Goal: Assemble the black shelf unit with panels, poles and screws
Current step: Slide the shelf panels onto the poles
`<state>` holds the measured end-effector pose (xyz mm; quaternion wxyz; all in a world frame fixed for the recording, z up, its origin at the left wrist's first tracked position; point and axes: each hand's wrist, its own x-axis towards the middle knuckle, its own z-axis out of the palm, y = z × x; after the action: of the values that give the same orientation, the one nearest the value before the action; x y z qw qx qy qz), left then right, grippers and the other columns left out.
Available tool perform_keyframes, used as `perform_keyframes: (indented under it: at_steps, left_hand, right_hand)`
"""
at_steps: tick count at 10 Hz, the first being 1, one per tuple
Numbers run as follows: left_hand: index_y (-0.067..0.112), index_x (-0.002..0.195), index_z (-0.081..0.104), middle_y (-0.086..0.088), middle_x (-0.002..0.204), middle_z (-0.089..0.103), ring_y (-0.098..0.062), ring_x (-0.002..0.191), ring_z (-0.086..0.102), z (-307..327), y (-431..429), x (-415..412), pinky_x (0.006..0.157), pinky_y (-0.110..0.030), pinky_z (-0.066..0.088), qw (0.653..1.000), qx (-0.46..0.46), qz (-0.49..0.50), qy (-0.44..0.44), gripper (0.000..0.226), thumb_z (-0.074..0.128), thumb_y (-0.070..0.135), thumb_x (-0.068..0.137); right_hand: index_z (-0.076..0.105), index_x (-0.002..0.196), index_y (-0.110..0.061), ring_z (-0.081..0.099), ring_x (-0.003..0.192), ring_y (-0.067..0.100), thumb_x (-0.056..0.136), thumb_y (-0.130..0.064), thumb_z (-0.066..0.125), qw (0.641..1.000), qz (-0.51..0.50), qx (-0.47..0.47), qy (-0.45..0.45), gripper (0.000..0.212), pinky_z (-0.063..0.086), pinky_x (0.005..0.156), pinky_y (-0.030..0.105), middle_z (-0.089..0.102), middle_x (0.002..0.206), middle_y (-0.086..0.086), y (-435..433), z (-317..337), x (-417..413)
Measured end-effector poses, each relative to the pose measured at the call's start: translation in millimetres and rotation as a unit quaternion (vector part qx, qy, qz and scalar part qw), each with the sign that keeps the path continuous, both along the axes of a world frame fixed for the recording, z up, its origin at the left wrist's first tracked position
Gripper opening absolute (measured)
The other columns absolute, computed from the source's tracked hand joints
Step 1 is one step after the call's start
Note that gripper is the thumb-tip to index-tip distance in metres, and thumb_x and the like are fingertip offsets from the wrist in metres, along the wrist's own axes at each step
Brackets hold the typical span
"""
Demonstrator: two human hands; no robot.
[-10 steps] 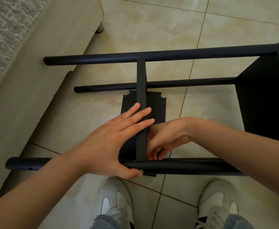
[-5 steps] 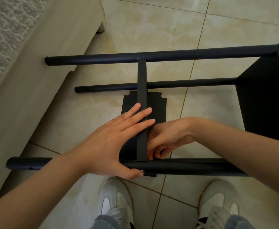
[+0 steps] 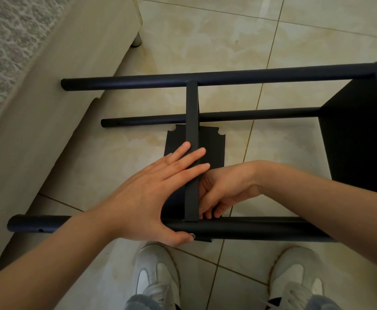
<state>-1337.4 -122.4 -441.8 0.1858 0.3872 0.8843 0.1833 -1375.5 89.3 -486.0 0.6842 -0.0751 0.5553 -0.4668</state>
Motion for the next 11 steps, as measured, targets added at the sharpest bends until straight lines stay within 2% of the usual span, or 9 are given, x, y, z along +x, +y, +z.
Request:
perform_keyframes:
  at_steps: [1, 2, 3, 4, 5, 6, 8, 10, 11]
  left_hand:
    - [0.034, 0.159, 0.015, 0.02, 0.166, -0.006, -0.008, 0.153, -0.01, -0.4, 0.0, -0.2, 0.116, -0.034, 0.009, 1.0, 0.001, -0.001, 0.0, 0.11, 0.066, 0.074, 0.07]
    - [0.034, 0.159, 0.015, 0.02, 0.166, -0.006, -0.008, 0.153, -0.011, -0.5, 0.0, -0.6, 0.116, -0.034, 0.008, 1.0, 0.0, -0.001, -0.001, 0.11, 0.067, 0.073, 0.07]
    - [0.034, 0.159, 0.015, 0.02, 0.166, -0.006, -0.007, 0.153, -0.011, -0.2, -0.5, -0.6, 0.116, -0.034, 0.008, 1.0, 0.002, 0.0, -0.004, 0.11, 0.067, 0.073, 0.07]
    - [0.035, 0.159, 0.015, 0.02, 0.166, -0.006, -0.007, 0.153, -0.011, -0.3, -0.2, -0.2, 0.116, -0.033, 0.008, 1.0, 0.004, -0.001, -0.005, 0.11, 0.067, 0.073, 0.07]
    - [0.034, 0.159, 0.015, 0.02, 0.166, -0.006, -0.007, 0.153, -0.011, 0.0, 0.2, -0.5, 0.116, -0.032, 0.007, 1.0, 0.002, -0.002, -0.004, 0.11, 0.067, 0.073, 0.07]
    - [0.033, 0.159, 0.016, 0.019, 0.167, -0.005, -0.007, 0.153, -0.011, 0.3, -0.4, -0.3, 0.116, -0.032, 0.008, 1.0, 0.004, -0.001, -0.003, 0.109, 0.067, 0.072, 0.07]
    - [0.034, 0.159, 0.016, 0.019, 0.167, -0.004, -0.008, 0.154, -0.01, -0.2, -0.1, -0.1, 0.116, -0.033, 0.009, 1.0, 0.004, 0.0, 0.0, 0.109, 0.066, 0.073, 0.07]
    - [0.034, 0.159, 0.015, 0.019, 0.167, -0.005, -0.008, 0.153, -0.011, -1.3, -0.1, 0.0, 0.116, -0.032, 0.007, 1.0, 0.002, -0.001, 0.003, 0.109, 0.065, 0.074, 0.07]
    - [0.033, 0.159, 0.017, 0.018, 0.167, -0.004, -0.008, 0.153, -0.011, -1.0, 0.2, -0.2, 0.116, -0.032, 0.007, 1.0, 0.003, -0.001, 0.002, 0.109, 0.065, 0.073, 0.071]
  right_hand:
    - [0.069, 0.096, -0.012, 0.059, 0.079, 0.013, 0.096, -0.022, 0.059, 1.0, 0.017, 0.021, 0.01, 0.014, 0.046, 0.079, 0.027, 0.067, 0.085, 0.001, 0.5, 1.0, -0.1]
    - [0.069, 0.101, -0.011, 0.06, 0.081, 0.013, 0.095, -0.019, 0.06, 1.0, 0.003, 0.009, 0.004, 0.013, 0.046, 0.08, 0.027, 0.068, 0.09, 0.003, 1.4, -0.7, 0.9]
    - [0.069, 0.093, -0.012, 0.061, 0.079, 0.013, 0.095, -0.011, 0.06, 1.0, -0.012, -0.007, -0.016, 0.009, 0.047, 0.078, 0.027, 0.067, 0.086, 0.003, 0.0, -0.9, 3.4]
    - [0.069, 0.093, -0.012, 0.06, 0.079, 0.013, 0.094, -0.02, 0.062, 1.0, 0.012, 0.024, 0.008, 0.011, 0.047, 0.078, 0.026, 0.067, 0.083, 0.001, -0.7, -0.4, 1.6]
    - [0.07, 0.102, -0.012, 0.06, 0.084, 0.014, 0.094, -0.022, 0.063, 0.999, 0.024, 0.024, 0.013, 0.014, 0.047, 0.082, 0.028, 0.069, 0.091, 0.002, 1.4, 1.1, -1.6]
    - [0.07, 0.098, -0.012, 0.062, 0.083, 0.015, 0.093, -0.01, 0.062, 1.0, 0.007, -0.005, -0.014, 0.01, 0.047, 0.082, 0.03, 0.069, 0.092, 0.005, 2.6, -0.7, 0.9]
    - [0.075, 0.081, -0.018, 0.06, 0.075, 0.012, 0.093, -0.015, 0.062, 1.0, -0.009, 0.01, -0.014, 0.018, 0.045, 0.069, 0.023, 0.068, 0.081, 0.002, 3.7, -1.1, 1.6]
    - [0.068, 0.103, -0.006, 0.062, 0.079, 0.015, 0.093, -0.009, 0.059, 0.999, -0.037, -0.003, -0.037, 0.014, 0.047, 0.075, 0.028, 0.067, 0.088, 0.006, 0.2, -1.3, 6.1]
    - [0.063, 0.117, 0.003, 0.061, 0.079, 0.016, 0.095, -0.021, 0.06, 0.999, -0.001, 0.034, -0.008, 0.033, 0.048, 0.074, 0.027, 0.066, 0.088, 0.007, -2.0, -1.1, 6.8]
